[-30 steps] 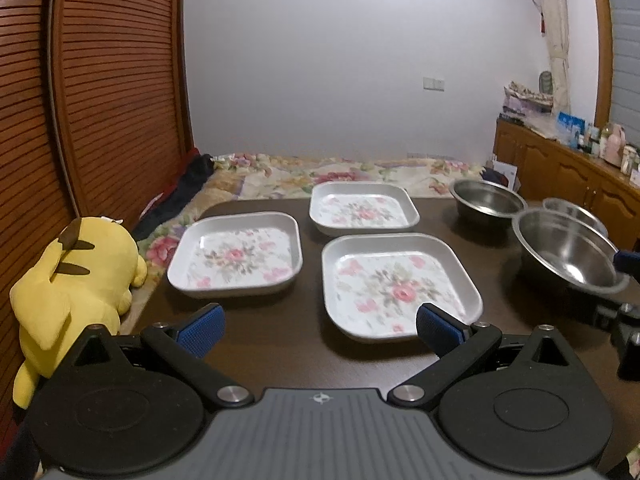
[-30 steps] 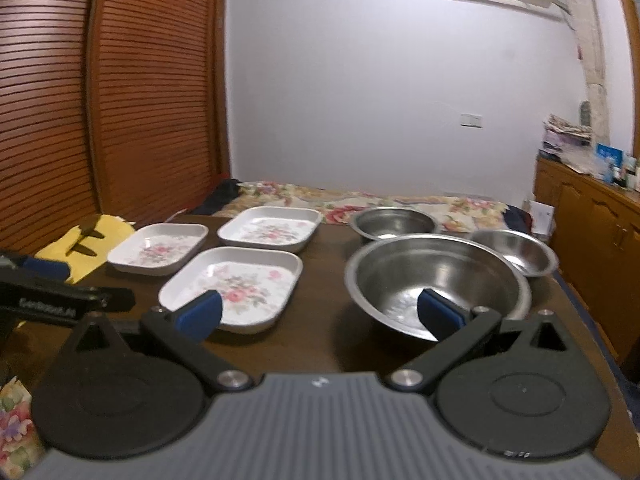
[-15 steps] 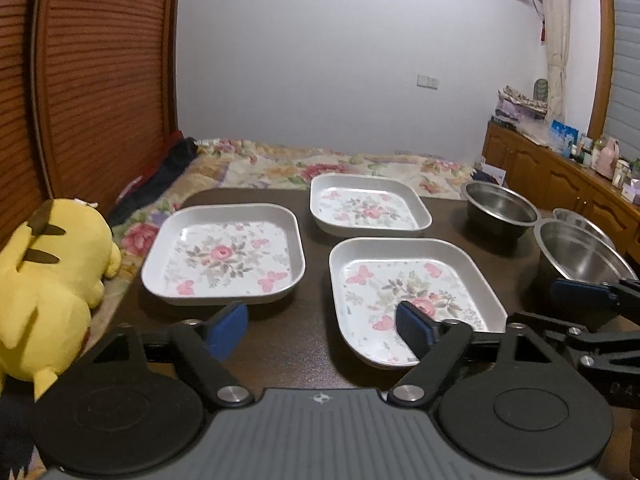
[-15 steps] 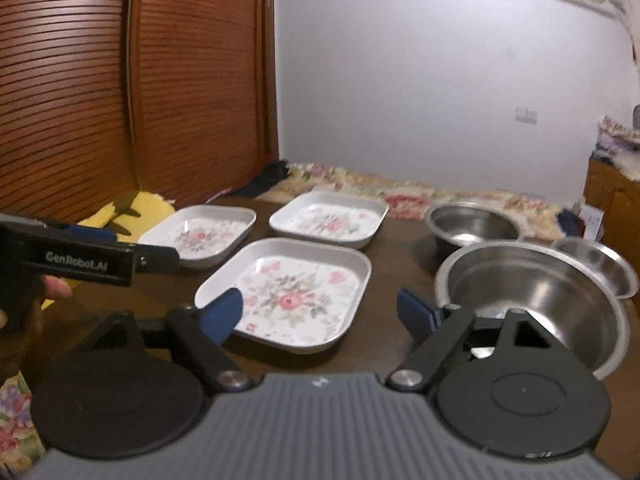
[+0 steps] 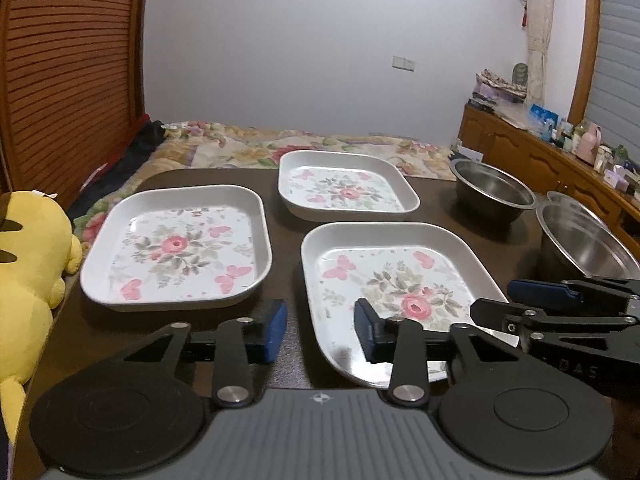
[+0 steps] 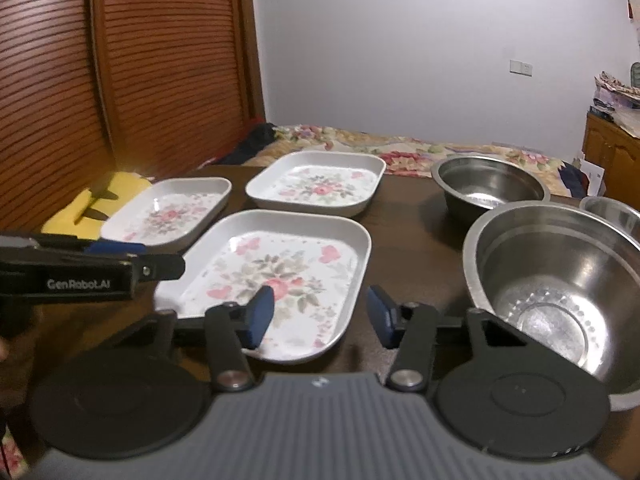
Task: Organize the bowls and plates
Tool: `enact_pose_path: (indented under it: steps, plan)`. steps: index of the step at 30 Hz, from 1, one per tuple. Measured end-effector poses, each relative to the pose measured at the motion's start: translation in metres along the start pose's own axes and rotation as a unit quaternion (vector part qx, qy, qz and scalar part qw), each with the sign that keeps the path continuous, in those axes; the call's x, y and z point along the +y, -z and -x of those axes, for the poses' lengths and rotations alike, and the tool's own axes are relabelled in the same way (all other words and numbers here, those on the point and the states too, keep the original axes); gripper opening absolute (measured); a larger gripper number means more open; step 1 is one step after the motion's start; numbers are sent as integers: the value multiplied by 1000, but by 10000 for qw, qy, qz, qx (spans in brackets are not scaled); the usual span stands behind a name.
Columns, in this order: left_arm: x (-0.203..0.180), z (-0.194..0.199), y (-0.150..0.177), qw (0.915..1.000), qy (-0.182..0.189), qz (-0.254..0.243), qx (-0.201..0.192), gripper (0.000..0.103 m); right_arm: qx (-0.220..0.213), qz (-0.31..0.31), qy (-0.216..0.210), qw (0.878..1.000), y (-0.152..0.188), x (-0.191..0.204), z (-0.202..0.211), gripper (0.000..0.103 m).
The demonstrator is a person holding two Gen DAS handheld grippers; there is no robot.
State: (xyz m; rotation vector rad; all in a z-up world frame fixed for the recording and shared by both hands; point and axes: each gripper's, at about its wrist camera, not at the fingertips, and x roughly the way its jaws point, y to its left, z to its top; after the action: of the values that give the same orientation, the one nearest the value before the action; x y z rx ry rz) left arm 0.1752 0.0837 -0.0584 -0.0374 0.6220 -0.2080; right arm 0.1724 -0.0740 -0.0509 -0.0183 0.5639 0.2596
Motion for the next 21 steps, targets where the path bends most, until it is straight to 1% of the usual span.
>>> enact_pose_path:
  steps: [1, 3, 4, 5, 7, 9, 10, 11, 14, 16, 18, 21]
  plan:
    - [0, -1, 0, 10000, -13, 8, 5, 35, 26, 0, 33, 10000, 0, 0, -2, 49]
    - [1, -4, 0, 10000, -19, 19, 23, 34, 64, 27, 83, 9999, 1, 1, -6, 45]
    - [1, -5, 0, 10000, -6, 15, 23, 33, 62, 60, 152, 9998, 2, 1, -7, 45]
    - [1, -6, 0, 10000, 0, 12, 26, 30, 69, 84, 191, 9998, 2, 1, -8, 45]
    - [1, -8, 0, 10000, 17, 10, 57, 26, 93, 96, 255, 9996, 1, 1, -11, 42]
    - [1, -11, 0, 10000, 12, 0, 84, 23, 129, 34, 268, 9996, 0, 0, -14, 40]
    - [1, -12, 0, 10000, 18, 4, 98, 18, 156, -33, 281, 9995, -1, -1, -16, 40]
    - [2, -14, 1, 9999, 26, 23, 113, 16, 170, -102, 278, 9994, -2, -3, -18, 40]
    - [3, -17, 2, 9998, 77, 106, 153, 13, 189, -185, 286, 9992, -3, -3, -21, 37]
    - [4, -19, 2, 9998, 81, 126, 163, 13, 201, -188, 327, 9991, -2, -4, -23, 33]
    - [4, -20, 2, 9997, 101, 135, 156, 12, 210, -260, 279, 9991, -1, -6, -25, 29]
    - [4, -20, 2, 9998, 104, 127, 150, 11, 205, -292, 248, 9991, -1, -8, -25, 27]
